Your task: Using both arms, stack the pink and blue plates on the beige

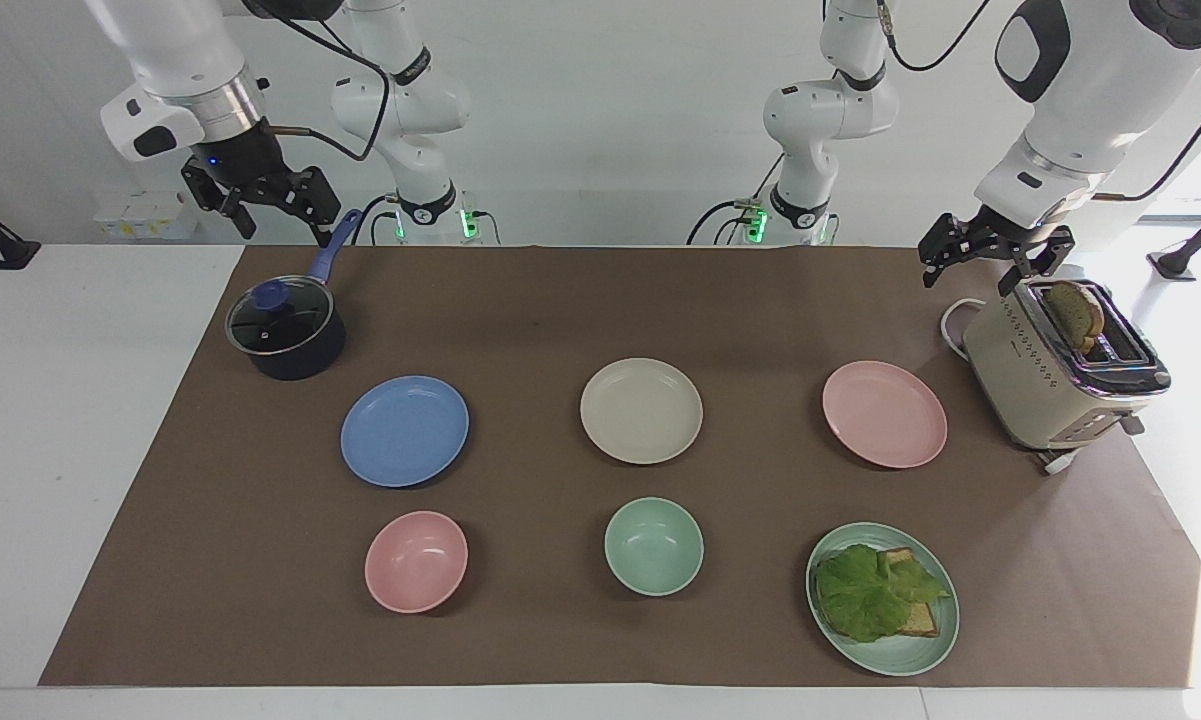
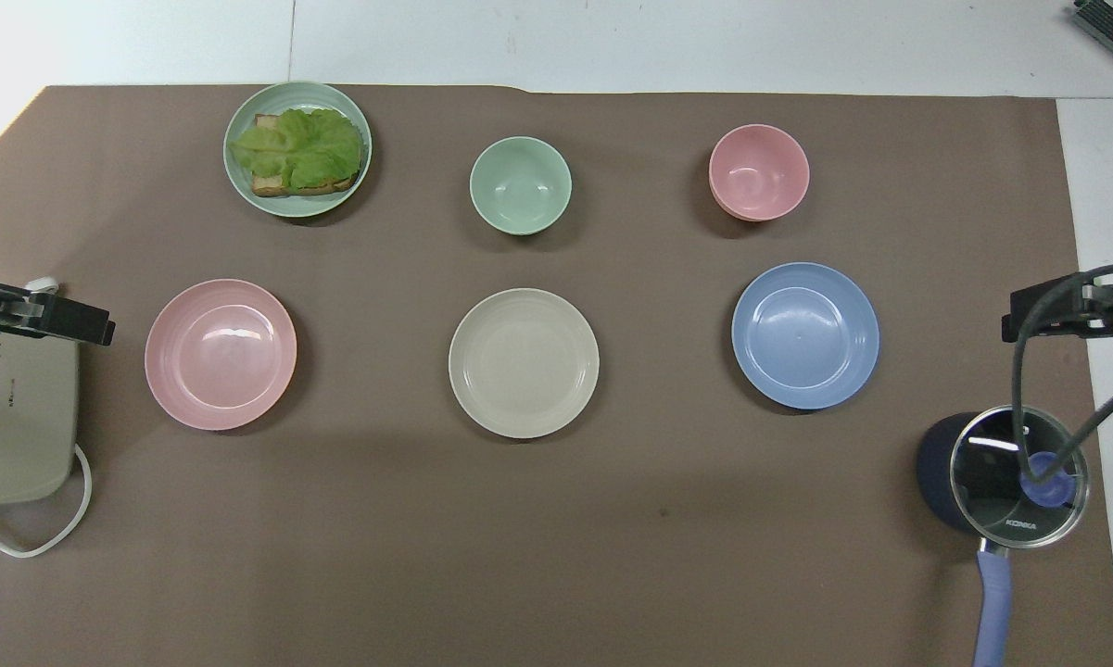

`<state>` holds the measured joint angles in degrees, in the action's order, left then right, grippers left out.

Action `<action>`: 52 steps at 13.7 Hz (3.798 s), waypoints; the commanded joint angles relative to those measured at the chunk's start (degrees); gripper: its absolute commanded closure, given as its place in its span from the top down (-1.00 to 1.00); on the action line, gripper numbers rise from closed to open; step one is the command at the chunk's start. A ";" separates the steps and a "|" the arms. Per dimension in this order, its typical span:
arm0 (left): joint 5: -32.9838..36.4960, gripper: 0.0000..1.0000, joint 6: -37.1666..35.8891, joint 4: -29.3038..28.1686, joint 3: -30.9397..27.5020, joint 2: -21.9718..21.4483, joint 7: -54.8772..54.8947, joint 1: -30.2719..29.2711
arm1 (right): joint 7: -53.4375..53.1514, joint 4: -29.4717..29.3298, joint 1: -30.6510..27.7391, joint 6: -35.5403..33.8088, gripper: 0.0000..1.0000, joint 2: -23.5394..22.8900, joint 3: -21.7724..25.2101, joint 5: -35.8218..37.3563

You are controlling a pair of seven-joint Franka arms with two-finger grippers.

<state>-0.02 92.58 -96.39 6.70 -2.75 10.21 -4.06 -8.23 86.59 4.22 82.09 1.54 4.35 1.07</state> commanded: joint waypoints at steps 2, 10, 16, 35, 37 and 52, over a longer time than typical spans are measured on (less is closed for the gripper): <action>1.08 1.00 0.14 -1.44 -0.28 -1.20 -0.80 0.46 | 1.02 0.59 -0.35 0.70 1.00 0.57 0.04 -1.24; 0.73 1.00 3.72 -6.34 -0.28 -1.29 -0.81 -0.33 | 1.11 0.68 -0.35 0.70 1.00 0.57 0.13 -1.24; 0.72 1.00 19.37 -16.98 -0.54 2.30 -0.89 -1.99 | 1.02 0.68 -0.35 0.70 1.00 0.57 0.13 -1.24; 0.72 1.00 29.67 -27.19 -0.54 8.90 -15.04 -9.12 | 1.02 1.21 -0.44 0.70 1.00 1.01 0.57 -1.15; 0.72 1.00 29.76 -27.19 -0.54 8.90 -17.67 -9.04 | 1.11 1.21 -0.71 0.70 1.00 1.01 0.66 -1.15; 0.72 -1.00 31.08 -27.54 -0.46 10.84 -23.22 -8.51 | 1.20 3.93 -1.41 7.11 1.00 1.71 0.66 -1.15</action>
<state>-0.02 123.04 -123.06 6.17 8.57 -12.26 -12.76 -8.23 87.56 3.94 86.48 1.55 5.02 1.06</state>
